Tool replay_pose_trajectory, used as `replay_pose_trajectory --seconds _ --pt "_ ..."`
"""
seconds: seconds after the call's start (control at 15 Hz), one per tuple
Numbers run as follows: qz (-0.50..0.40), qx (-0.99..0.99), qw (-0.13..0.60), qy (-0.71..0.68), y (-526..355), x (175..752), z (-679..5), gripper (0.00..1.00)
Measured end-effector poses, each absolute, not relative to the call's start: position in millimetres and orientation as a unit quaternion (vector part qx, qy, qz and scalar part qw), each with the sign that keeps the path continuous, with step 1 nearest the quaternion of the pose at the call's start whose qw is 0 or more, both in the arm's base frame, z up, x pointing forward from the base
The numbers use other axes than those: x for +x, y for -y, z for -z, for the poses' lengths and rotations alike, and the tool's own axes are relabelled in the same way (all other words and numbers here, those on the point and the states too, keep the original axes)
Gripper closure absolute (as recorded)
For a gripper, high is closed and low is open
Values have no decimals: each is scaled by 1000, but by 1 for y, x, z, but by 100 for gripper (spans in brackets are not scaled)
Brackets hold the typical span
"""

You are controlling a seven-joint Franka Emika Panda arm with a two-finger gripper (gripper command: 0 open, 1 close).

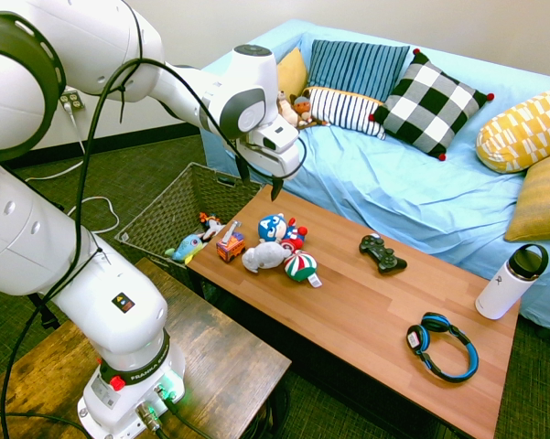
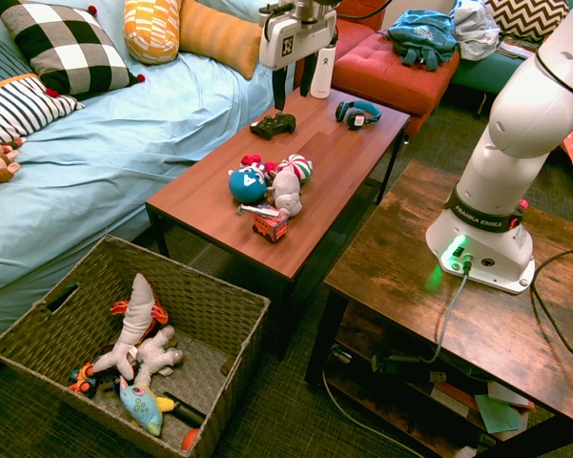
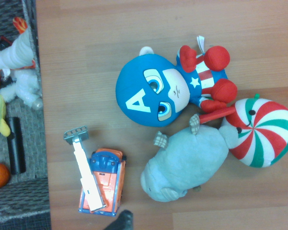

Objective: Put the toy car in the basket

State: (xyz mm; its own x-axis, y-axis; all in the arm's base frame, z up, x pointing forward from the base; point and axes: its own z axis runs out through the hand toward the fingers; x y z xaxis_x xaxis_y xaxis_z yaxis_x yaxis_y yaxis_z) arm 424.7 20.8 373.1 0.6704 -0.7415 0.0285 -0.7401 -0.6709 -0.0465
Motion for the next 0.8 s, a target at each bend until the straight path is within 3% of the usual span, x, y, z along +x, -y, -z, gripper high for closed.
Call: replay_pose_trajectory --seconds 0.27,0.8 --pt "9 -916 20 -401 -30 431 -362 0" --pt "-106 -913 18 -393 -95 447 -262 0"
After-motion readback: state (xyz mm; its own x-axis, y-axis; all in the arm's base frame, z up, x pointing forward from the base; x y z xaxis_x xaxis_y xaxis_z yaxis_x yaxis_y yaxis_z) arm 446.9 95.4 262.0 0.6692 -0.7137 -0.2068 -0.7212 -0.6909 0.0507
